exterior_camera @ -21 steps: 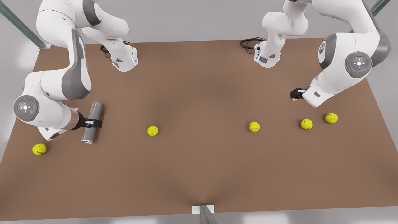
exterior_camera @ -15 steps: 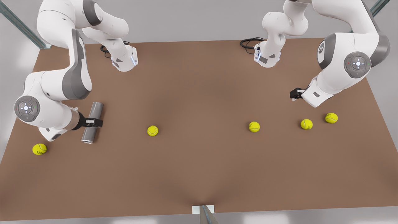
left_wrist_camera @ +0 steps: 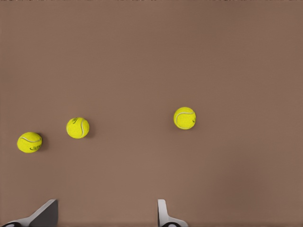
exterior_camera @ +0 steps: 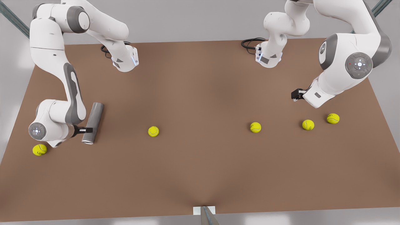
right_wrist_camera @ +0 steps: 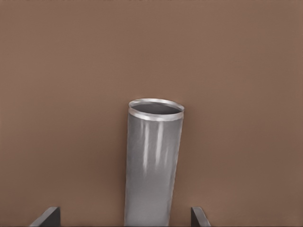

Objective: Put the tennis tube upright

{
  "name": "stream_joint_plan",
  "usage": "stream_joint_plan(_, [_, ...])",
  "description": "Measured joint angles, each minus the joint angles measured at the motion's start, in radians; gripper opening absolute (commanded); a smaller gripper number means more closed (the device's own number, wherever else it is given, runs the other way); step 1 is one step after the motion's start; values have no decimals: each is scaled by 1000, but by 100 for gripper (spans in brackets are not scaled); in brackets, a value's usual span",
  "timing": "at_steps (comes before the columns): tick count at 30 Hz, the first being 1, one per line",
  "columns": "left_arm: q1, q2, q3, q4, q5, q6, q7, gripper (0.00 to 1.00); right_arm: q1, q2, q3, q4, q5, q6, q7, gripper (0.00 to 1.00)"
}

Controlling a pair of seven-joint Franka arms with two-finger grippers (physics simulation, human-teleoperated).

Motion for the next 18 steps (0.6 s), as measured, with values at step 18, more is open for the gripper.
stream_joint_plan(18, [1,3,-1,-3,0,3,-2,100,-49,-78,30,-226,1,227,-95,100])
